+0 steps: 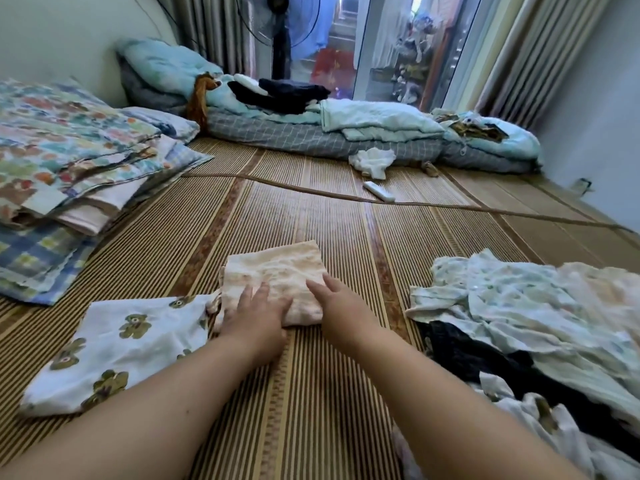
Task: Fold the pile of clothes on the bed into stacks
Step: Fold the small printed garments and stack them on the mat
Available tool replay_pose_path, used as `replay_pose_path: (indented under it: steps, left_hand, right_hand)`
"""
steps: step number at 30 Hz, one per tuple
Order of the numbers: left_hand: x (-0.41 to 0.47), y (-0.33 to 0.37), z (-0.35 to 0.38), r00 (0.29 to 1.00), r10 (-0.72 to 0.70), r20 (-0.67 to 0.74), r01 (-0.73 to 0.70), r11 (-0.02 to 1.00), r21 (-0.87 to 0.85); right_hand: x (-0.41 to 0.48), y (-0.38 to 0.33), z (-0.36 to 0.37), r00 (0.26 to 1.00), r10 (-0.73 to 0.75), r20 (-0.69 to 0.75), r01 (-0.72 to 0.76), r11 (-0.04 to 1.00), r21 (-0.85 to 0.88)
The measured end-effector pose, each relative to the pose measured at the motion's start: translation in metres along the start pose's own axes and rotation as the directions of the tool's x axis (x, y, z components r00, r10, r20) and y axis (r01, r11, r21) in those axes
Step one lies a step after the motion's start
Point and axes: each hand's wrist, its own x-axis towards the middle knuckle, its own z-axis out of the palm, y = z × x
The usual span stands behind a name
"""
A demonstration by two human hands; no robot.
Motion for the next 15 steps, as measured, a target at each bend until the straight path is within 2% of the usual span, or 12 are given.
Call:
replay_pose_path:
  steps: [3, 6, 10, 13, 15]
  left_hand:
    - [-0.031, 0.025, -0.006, 0.996, 0.073, -0.048, -0.074, 0.997, -0.019]
    - [-0.072, 0.059, -0.001, 0.976, 0.202, -0.083, -0.205, 0.978, -0.029]
    - [-0.128, 0.112, 0.019, 0.912, 0.409, -0.023, -0.409, 0.913, 0.004]
    - [-0.152, 0.152, 0.038, 0.869, 0.495, 0.001, -0.495, 0.869, -0.017]
    - [-0.162, 0.178, 0.049, 0.88, 0.475, 0.025, -0.466, 0.872, -0.148]
  right_hand:
    - [-0.05, -0.004, -0.026, 0.994, -0.005, -0.113, 0.012, 0.998, 0.065]
    - [-0.114, 0.003, -0.048, 0.985, 0.006, -0.171, 0.001, 0.999, 0.039]
    - [-0.2, 0.038, -0.074, 0.959, 0.109, -0.263, -0.101, 0.994, 0.045]
    - [-0.25, 0.079, -0.084, 0.94, 0.226, -0.254, -0.22, 0.974, 0.052]
    - [-0.277, 0.105, -0.084, 0.932, 0.306, -0.193, -0.288, 0.951, 0.112]
